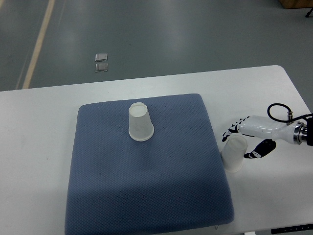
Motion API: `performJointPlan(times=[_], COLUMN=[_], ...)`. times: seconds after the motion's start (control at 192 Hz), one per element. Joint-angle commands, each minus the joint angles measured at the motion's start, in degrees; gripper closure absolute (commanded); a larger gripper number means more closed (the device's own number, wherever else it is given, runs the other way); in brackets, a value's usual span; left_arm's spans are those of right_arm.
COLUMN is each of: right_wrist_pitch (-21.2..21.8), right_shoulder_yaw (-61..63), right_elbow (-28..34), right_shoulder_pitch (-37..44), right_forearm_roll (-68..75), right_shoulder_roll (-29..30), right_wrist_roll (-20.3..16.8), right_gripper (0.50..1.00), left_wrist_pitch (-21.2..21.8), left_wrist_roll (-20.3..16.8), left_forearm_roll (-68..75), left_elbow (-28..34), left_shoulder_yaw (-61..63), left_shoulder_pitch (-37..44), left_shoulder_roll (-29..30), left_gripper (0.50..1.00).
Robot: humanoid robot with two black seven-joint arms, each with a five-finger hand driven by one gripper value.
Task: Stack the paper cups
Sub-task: 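Close the right hand fingers around the white cup beside the pad, then lift the held cup and carry it over the cup on the pad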
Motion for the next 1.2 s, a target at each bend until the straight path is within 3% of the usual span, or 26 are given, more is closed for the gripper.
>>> performJointPlan(times=[0.0,0.172,0.291,0.609,0.791,0.864,1.197], right_wrist_pitch=[0.09,0.0,-0.09,1.14,9.75,11.34,14.42], right_shoulder_yaw=[0.0,0.0,0.18,0.35,0.7,0.7,0.44], right_elbow=[-0.03,-0.11,-0.03,0.59,0.59,0.59,0.41], right_shoulder_pitch=[0.03,0.03,0.21,12.25,24.02,27.19,33.95], right_forearm_roll=[-0.23,-0.58,-0.49,4.25,11.28,12.78,13.4], right_shoulder_roll=[0.0,-0.09,-0.17,-0.97,-0.26,0.27,11.69], right_wrist_roll=[0.11,0.38,0.64,2.05,1.26,0.73,-4.72], right_gripper=[0.783,0.879,0.912,0.893,0.893,0.893,0.891], left_wrist_pitch=[-0.05,0.04,-0.05,0.04,-0.05,-0.05,0.04], left_wrist_roll=[0.0,0.0,0.0,0.0,0.0,0.0,0.0], left_forearm_roll=[0.0,0.0,0.0,0.0,0.0,0.0,0.0], left_elbow=[0.03,0.03,0.03,-0.06,0.03,0.03,0.03], left_shoulder_yaw=[0.04,0.04,0.04,0.04,0.04,0.04,-0.05], left_shoulder_pitch=[0.0,0.0,0.0,0.0,0.0,0.0,0.0], left_shoulder_roll=[0.0,0.0,0.0,0.0,0.0,0.0,0.0], left_gripper=[0.5,0.5,0.5,0.5,0.5,0.5,0.5])
